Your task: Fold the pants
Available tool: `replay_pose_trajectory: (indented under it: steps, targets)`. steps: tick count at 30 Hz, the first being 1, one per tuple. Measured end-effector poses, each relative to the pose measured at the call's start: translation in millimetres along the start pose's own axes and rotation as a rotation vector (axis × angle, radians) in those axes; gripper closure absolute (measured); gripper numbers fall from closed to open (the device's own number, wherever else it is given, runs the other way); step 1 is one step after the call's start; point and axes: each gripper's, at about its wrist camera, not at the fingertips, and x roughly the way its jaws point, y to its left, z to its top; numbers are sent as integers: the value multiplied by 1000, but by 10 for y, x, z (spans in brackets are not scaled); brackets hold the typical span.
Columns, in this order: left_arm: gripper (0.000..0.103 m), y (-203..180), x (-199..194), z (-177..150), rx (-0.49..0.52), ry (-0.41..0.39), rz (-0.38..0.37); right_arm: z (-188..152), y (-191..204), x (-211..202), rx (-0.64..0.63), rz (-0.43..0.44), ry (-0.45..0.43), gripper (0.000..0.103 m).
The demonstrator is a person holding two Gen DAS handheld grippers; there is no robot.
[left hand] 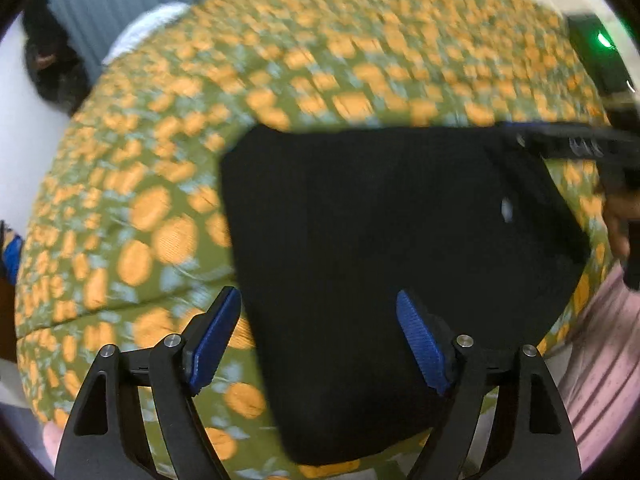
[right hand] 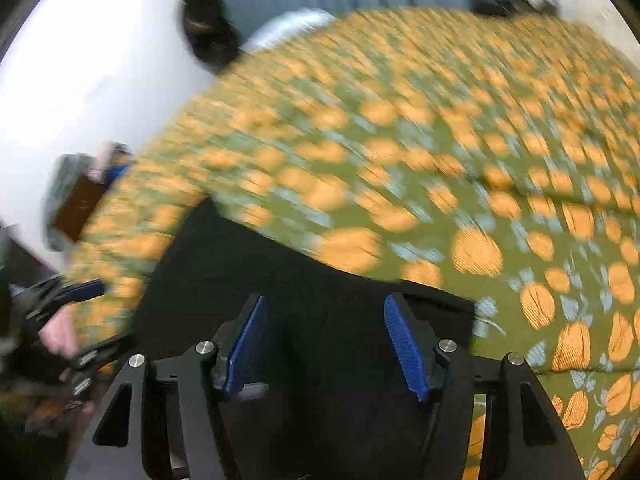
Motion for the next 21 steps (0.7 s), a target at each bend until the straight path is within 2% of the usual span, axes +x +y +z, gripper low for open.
replay_pose_trajectory:
  steps: [3, 7, 8, 10, 11, 12, 13, 14, 17, 19, 21]
  targets:
    - [21, -57, 0, -131, 30, -10, 37, -80, 9, -197, 48, 11, -63, 42]
    - [20, 55, -272, -250, -14, -77, -32, -306, 210, -682, 41, 82, -138, 42]
    - [17, 67, -290, -264, -21, -83, -33, -423, 277, -771, 31, 105, -144, 41]
    - [14, 68, -220, -310, -21, -64, -35, -649, 349, -780, 24, 139, -115, 34]
    - [14, 51, -137, -321, -12, -38, -37, -798, 347, -684, 34, 141, -65, 33]
    - [14, 39, -75, -340, -6, -11, -34, -939, 306, -547, 57, 123, 8, 33]
    - [14, 38, -62, -351, -8, -1, -37, -1009, 255, -502, 70, 122, 24, 36]
    - [14, 50, -84, -366, -13, 1, -45, -1098, 186, -529, 112, 144, 3, 37]
    - [14, 210, -285, -377, -47, -64, -48, -1090, 36, -753, 199, 182, -68, 37]
    - [11, 426, -347, -344, -100, -102, -66, -1020, -93, -870, 201, 168, -114, 22]
    - [10, 626, -259, -282, -162, -83, -92, -961, -215, -814, 198, 177, -116, 17]
